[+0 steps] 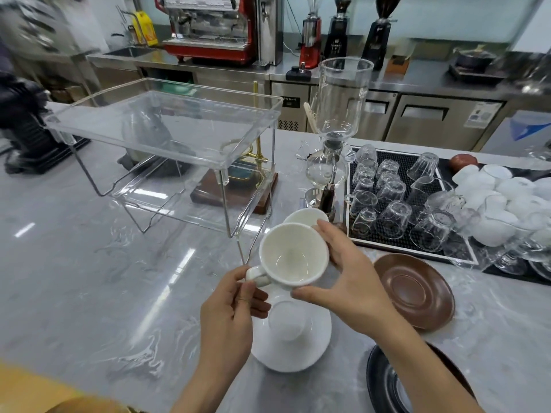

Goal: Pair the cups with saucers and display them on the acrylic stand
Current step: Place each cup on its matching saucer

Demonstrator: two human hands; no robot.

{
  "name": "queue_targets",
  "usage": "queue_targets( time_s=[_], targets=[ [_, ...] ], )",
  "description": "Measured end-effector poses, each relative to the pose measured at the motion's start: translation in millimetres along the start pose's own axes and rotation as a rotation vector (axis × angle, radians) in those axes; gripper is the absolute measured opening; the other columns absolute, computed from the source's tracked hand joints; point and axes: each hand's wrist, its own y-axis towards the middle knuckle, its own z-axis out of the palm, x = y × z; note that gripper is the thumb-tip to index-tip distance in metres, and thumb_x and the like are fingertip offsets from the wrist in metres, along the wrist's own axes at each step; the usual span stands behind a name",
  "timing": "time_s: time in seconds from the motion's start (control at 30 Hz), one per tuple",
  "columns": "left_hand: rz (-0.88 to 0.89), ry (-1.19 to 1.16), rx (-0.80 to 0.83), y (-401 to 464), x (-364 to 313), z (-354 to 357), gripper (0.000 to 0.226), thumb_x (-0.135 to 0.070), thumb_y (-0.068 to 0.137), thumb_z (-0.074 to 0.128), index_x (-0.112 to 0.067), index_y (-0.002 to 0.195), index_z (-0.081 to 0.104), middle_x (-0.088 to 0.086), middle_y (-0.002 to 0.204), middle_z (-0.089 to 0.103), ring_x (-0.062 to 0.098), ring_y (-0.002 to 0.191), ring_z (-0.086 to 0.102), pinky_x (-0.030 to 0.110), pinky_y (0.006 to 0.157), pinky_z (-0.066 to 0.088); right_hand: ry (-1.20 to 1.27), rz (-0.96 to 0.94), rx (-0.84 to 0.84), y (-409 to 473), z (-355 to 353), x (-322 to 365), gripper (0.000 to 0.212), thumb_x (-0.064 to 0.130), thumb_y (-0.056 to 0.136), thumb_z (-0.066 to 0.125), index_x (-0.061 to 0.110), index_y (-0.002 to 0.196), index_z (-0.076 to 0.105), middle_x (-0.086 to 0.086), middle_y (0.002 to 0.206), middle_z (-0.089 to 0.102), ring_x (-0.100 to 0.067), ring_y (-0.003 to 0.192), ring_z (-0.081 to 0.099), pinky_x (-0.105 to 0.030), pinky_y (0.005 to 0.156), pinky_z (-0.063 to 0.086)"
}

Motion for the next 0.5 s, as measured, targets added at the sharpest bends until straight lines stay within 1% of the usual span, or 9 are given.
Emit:
queue_targets(
  time_s=[0.07, 0.13, 0.2, 0.3, 0.37, 0.4, 0.43, 0.47, 0.5],
  targets=[
    [-0.029, 0.007, 0.012, -6, 6, -3, 0.032, -0.002, 0.101, 0.049, -0.028, 0.099, 0.068, 0.009, 0.072, 0.072, 0.027, 0.060, 0.070, 0.038, 0.062, 0.059, 0.037, 0.034, 0.023, -7, 5, -4, 0.116, 0.045, 0.053, 0.089, 0.034, 0.151, 0.029, 0.022, 0.151, 0.039, 0.004, 0.138, 0.037, -0.029, 0.115, 0.033],
    [-0.050, 0.022, 0.024, -11, 12, -5, 0.031, -0.001, 0.102, 0.049, -0.025, 0.100, 0.068, 0.009, 0.072, 0.072, 0.026, 0.060, 0.070, 0.037, 0.062, 0.059, 0.131, 0.083, 0.046, -13, 6, -5, 0.106, 0.042, 0.063, 0.088, 0.032, 0.151, 0.030, 0.018, 0.150, 0.041, 0.005, 0.137, 0.039, -0.024, 0.114, 0.034],
    [-0.072, 0.030, 0.031, -14, 16, -6, 0.030, -0.001, 0.102, 0.048, -0.023, 0.102, 0.068, 0.009, 0.071, 0.072, 0.026, 0.060, 0.070, 0.036, 0.062, 0.060, 0.249, 0.132, 0.059, -17, 6, -1, 0.088, 0.042, 0.076, 0.076, 0.027, 0.151, 0.033, 0.015, 0.149, 0.045, 0.005, 0.134, 0.043, -0.021, 0.113, 0.036],
    [-0.098, 0.057, 0.049, -16, 22, -9, 0.031, -0.001, 0.101, 0.048, -0.023, 0.102, 0.069, 0.008, 0.071, 0.072, 0.026, 0.060, 0.070, 0.035, 0.061, 0.060, 0.332, 0.176, 0.026, -22, 9, -6, 0.072, 0.049, 0.083, 0.055, 0.022, 0.148, 0.040, 0.012, 0.146, 0.050, 0.010, 0.128, 0.046, -0.021, 0.111, 0.040],
    [-0.116, 0.069, 0.066, -17, 25, -12, 0.032, -0.002, 0.102, 0.048, -0.025, 0.098, 0.069, 0.008, 0.070, 0.072, 0.026, 0.060, 0.070, 0.035, 0.060, 0.059, 0.361, 0.195, -0.001, -24, 13, -13, 0.065, 0.055, 0.085, 0.048, 0.025, 0.143, 0.047, 0.012, 0.143, 0.054, 0.005, 0.128, 0.049, -0.029, 0.113, 0.041],
    [-0.128, 0.072, 0.074, -17, 26, -13, 0.032, -0.002, 0.102, 0.048, -0.025, 0.097, 0.069, 0.008, 0.069, 0.072, 0.026, 0.060, 0.070, 0.035, 0.060, 0.059, 0.383, 0.212, -0.010, -25, 15, -17, 0.058, 0.056, 0.086, 0.047, 0.029, 0.137, 0.053, 0.013, 0.139, 0.058, 0.002, 0.128, 0.051, -0.032, 0.113, 0.041],
    [-0.140, 0.076, 0.080, -17, 27, -15, 0.032, -0.002, 0.102, 0.048, -0.025, 0.095, 0.069, 0.009, 0.067, 0.071, 0.026, 0.059, 0.069, 0.034, 0.059, 0.059, 0.412, 0.229, -0.017, -25, 18, -21, 0.046, 0.055, 0.088, 0.046, 0.035, 0.126, 0.061, 0.014, 0.132, 0.063, 0.001, 0.125, 0.055, -0.031, 0.110, 0.043],
    [-0.150, 0.080, 0.087, -16, 28, -16, 0.031, -0.002, 0.102, 0.049, -0.024, 0.094, 0.069, 0.009, 0.066, 0.071, 0.025, 0.059, 0.069, 0.034, 0.058, 0.059, 0.439, 0.241, -0.015, -25, 21, -22, 0.035, 0.052, 0.090, 0.044, 0.039, 0.112, 0.068, 0.015, 0.122, 0.069, 0.001, 0.119, 0.059, -0.025, 0.104, 0.047],
    [-0.164, 0.085, 0.093, -16, 30, -17, 0.031, -0.002, 0.102, 0.049, -0.023, 0.093, 0.070, 0.010, 0.066, 0.071, 0.024, 0.058, 0.069, 0.034, 0.058, 0.059, 0.457, 0.244, -0.013, -26, 23, -23, 0.032, 0.049, 0.091, 0.042, 0.041, 0.101, 0.072, 0.017, 0.112, 0.073, 0.002, 0.112, 0.063, -0.019, 0.096, 0.050]
  ],
)
